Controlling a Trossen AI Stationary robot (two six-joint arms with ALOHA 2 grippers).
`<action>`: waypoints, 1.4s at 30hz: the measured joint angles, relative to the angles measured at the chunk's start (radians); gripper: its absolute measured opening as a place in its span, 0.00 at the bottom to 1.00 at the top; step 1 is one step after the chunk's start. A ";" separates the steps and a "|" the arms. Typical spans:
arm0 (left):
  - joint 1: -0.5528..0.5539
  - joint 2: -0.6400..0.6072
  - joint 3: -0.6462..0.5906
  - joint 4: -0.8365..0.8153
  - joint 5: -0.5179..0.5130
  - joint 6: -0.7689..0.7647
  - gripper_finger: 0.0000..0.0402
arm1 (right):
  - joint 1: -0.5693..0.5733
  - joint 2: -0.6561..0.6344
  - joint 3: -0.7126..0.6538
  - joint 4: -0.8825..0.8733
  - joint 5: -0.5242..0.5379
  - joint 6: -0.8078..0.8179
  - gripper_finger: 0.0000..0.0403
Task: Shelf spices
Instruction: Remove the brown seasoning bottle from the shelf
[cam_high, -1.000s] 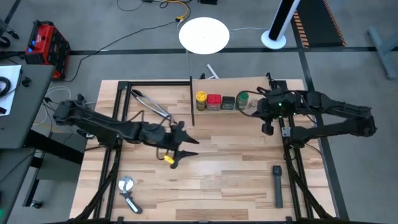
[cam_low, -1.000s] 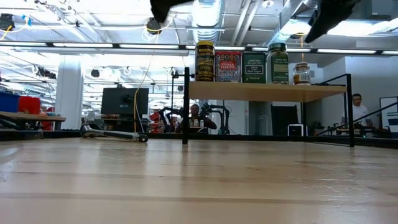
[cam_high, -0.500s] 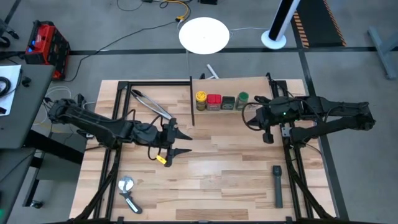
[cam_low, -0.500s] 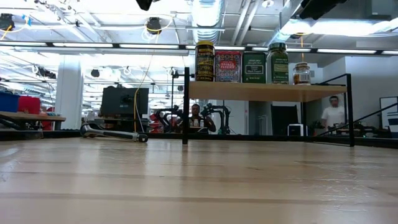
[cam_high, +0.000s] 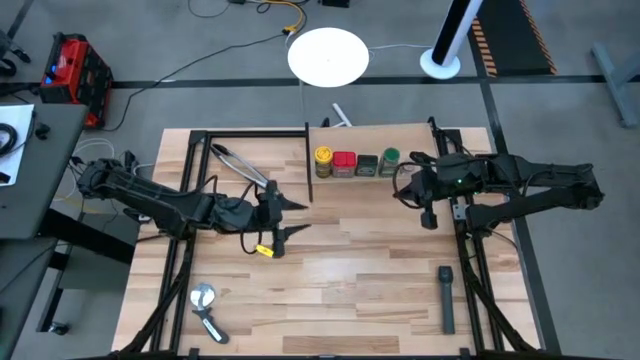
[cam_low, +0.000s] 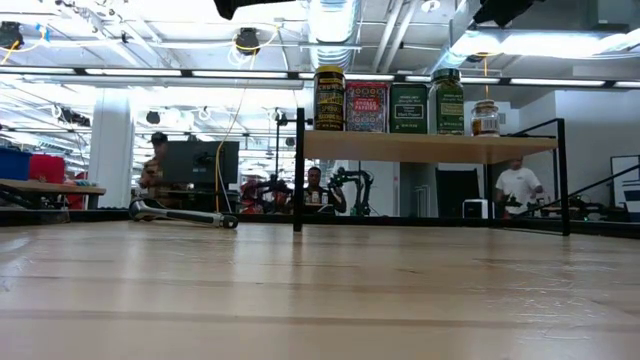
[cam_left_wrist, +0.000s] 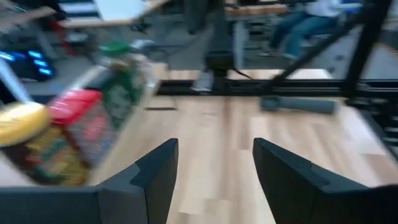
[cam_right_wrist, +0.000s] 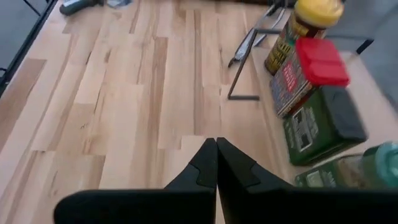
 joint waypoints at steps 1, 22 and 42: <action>0.002 0.000 0.000 0.009 -0.023 0.019 0.50 | -0.003 0.000 0.000 0.009 0.022 -0.009 0.02; 0.146 0.000 0.000 0.049 -0.221 0.168 0.50 | -0.168 -0.114 0.074 -0.165 0.222 -0.047 0.02; 0.520 -0.098 0.000 0.051 0.664 0.219 0.50 | -0.240 -0.071 0.074 -0.068 0.077 -0.072 0.02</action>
